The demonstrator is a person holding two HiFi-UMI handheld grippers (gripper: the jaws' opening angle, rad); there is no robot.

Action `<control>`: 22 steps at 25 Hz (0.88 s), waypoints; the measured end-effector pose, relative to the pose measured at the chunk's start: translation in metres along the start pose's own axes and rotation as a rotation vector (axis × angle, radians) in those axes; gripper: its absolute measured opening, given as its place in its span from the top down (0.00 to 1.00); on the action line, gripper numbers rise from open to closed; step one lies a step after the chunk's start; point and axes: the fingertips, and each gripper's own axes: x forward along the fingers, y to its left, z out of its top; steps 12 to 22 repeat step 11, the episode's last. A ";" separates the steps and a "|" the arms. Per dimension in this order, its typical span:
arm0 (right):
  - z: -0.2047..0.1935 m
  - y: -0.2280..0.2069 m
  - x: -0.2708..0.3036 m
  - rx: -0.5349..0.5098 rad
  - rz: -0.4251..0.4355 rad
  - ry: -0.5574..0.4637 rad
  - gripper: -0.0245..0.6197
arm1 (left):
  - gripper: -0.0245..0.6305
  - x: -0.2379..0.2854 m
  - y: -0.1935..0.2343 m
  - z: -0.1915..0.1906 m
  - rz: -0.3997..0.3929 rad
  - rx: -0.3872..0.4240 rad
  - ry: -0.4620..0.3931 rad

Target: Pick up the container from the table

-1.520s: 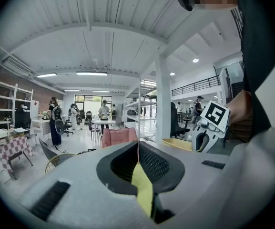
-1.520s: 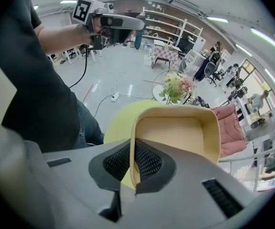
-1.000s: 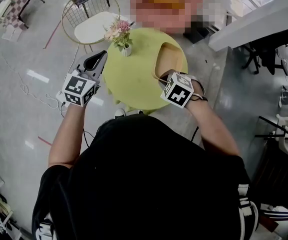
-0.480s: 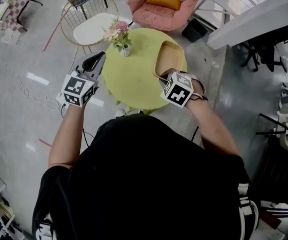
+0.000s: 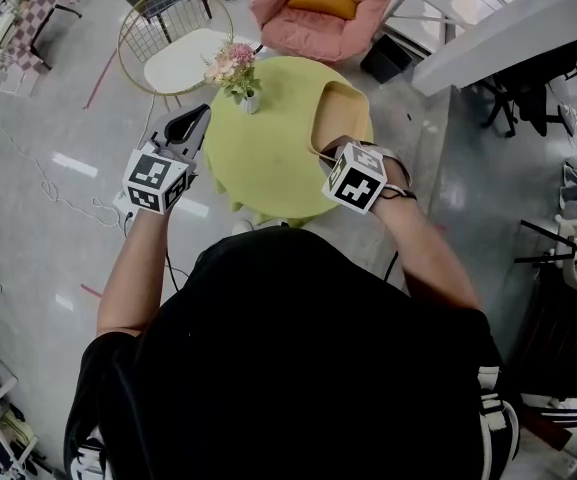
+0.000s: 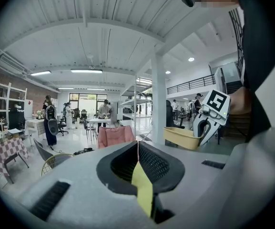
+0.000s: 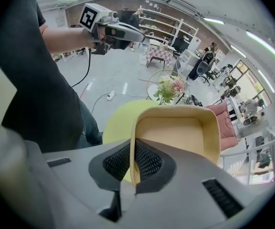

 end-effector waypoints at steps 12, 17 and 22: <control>-0.009 0.003 -0.007 0.033 -0.014 0.015 0.95 | 0.93 0.007 -0.002 0.009 -0.037 0.016 -0.014; -0.009 0.003 -0.007 0.033 -0.014 0.015 0.95 | 0.93 0.007 -0.002 0.009 -0.037 0.016 -0.014; -0.009 0.003 -0.007 0.033 -0.014 0.015 0.95 | 0.93 0.007 -0.002 0.009 -0.037 0.016 -0.014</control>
